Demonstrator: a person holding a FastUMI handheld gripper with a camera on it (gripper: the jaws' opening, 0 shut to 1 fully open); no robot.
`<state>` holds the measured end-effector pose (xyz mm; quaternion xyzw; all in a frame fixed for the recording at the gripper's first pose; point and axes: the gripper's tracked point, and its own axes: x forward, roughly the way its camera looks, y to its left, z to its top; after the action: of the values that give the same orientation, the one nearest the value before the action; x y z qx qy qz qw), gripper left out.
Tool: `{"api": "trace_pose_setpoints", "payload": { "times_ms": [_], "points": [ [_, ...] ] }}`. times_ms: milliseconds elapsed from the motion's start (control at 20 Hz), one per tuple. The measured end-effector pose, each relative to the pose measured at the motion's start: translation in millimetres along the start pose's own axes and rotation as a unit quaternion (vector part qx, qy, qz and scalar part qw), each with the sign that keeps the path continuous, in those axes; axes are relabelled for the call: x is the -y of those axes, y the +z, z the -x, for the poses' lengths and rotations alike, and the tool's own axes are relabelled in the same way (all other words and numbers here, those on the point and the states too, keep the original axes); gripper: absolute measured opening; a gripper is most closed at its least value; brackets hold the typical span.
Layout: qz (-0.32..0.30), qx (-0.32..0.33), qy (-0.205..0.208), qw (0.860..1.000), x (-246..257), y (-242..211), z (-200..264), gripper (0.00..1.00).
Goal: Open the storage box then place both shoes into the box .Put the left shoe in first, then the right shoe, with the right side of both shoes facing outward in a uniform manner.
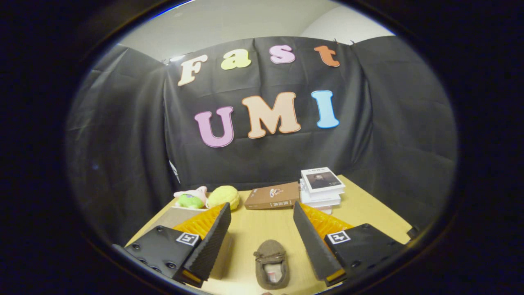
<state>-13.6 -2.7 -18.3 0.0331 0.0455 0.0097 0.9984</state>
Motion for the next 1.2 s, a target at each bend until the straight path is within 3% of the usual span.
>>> {"api": "trace_pose_setpoints", "payload": {
  "times_ms": [200, 300, 450, 600, 850, 1050, 1200],
  "points": [
    [-0.082, -0.041, 0.022, 0.996, -6, -25, -7, 0.97],
    [-0.156, -0.069, 0.037, 0.985, -14, -43, -9, 0.97],
    [-0.300, -0.121, 0.071, 0.943, -37, -69, -9, 0.99],
    [-0.391, -0.163, 0.080, 0.902, -48, -103, -10, 1.00],
    [-0.480, -0.223, 0.080, 0.845, -70, -146, -2, 1.00],
    [-0.521, -0.252, 0.090, 0.810, -91, -173, 1, 1.00],
    [-0.566, -0.274, 0.095, 0.771, -107, -192, 3, 1.00]
  ]
}}
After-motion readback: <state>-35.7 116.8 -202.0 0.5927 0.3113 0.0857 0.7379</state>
